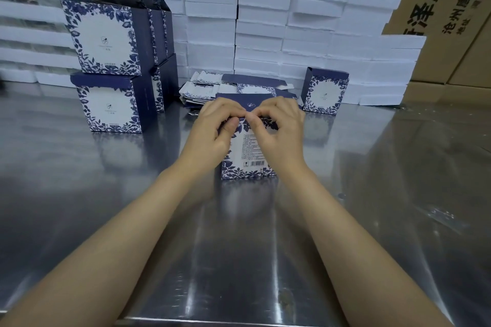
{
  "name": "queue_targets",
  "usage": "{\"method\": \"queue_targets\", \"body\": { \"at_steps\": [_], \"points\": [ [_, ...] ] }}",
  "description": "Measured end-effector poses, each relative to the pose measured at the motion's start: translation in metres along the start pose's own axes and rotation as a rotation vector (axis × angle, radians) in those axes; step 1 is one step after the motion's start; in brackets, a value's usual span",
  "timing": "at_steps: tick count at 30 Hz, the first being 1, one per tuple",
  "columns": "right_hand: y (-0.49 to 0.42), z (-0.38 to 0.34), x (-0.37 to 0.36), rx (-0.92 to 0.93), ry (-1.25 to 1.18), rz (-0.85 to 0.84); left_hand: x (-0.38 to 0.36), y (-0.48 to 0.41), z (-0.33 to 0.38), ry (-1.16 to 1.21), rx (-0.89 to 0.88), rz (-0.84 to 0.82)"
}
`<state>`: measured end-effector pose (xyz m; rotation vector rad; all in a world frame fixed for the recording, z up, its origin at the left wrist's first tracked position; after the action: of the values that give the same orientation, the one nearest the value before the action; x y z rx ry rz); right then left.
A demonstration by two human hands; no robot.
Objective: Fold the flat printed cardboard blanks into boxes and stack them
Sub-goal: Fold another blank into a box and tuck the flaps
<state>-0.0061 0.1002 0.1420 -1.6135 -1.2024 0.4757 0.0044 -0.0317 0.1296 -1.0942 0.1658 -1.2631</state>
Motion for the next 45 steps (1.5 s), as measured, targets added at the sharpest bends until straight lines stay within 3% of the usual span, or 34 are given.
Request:
{"method": "queue_targets", "body": {
  "at_steps": [5,17,23,28,34,45],
  "points": [
    [-0.001,0.001,0.001,0.014,0.032,0.053,0.001,-0.001,-0.001,0.027,0.024,0.004],
    [-0.001,0.017,0.003,0.016,0.004,-0.033,0.0,-0.002,-0.001,0.042,0.045,-0.008],
    [0.001,0.027,0.01,-0.003,0.037,0.004,0.0,-0.001,-0.003,0.036,0.033,-0.001],
    [-0.001,0.032,0.013,-0.071,-0.024,0.051,-0.001,0.0,-0.003,0.036,0.026,0.008],
    [-0.001,0.064,0.025,-0.311,-0.187,0.088,-0.002,-0.002,-0.004,0.02,0.016,-0.011],
    [0.003,0.067,0.035,-0.34,-0.211,0.165,-0.002,-0.001,-0.004,0.027,0.016,-0.006]
  ]
}}
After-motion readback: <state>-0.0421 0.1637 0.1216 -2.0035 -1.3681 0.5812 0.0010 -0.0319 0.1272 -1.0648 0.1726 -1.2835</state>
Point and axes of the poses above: each hand's wrist, its own y-axis away from the middle knuckle, its own x-axis out of the back of the hand, z = x × y, the point moved 10 cm from there along -y, towards the middle knuckle, and after that the axes turned 1 degree about x, right-handed, at the moved point
